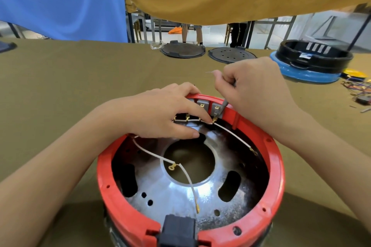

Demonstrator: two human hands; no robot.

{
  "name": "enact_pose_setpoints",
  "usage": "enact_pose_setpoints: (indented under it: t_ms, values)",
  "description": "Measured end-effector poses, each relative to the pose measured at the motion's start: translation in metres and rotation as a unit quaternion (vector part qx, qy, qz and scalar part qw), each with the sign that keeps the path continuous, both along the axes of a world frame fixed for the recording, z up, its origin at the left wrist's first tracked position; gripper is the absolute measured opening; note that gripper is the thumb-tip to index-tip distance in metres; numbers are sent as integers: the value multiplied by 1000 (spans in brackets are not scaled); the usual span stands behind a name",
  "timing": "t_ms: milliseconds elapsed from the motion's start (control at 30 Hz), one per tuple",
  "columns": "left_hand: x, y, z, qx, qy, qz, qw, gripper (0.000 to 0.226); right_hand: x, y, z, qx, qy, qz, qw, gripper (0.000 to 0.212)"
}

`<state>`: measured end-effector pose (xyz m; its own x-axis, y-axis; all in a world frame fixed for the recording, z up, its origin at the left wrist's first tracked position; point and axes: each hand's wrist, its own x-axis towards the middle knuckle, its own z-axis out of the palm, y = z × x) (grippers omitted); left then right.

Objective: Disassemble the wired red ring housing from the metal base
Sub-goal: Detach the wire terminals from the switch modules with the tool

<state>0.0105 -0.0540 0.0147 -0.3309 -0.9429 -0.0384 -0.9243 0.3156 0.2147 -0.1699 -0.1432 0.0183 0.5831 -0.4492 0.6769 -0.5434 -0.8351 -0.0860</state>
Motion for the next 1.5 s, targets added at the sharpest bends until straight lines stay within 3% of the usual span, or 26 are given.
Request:
enact_pose_setpoints:
  t_ms: [500,733,900,1200,1300,1500]
  values:
    - [0,0,1,2,0,0,1000,38,-6,5,-6,9,-65,-17,998,53]
    - [2,-1,0,-4,-3,-2,1000,38,-6,11,0,-57,44,48,996,51]
    - [2,-1,-1,-5,-5,0,1000,39,-12,1,-8,35,-26,21,999,54]
    - [0,0,1,0,-5,3,1000,39,-14,-1,-10,38,-52,10,998,56]
    - [-1,1,1,3,-7,5,1000,40,-15,4,-6,-34,1,58,998,57]
    - [2,0,0,4,1,-7,1000,38,-16,9,-2,-197,76,163,964,52]
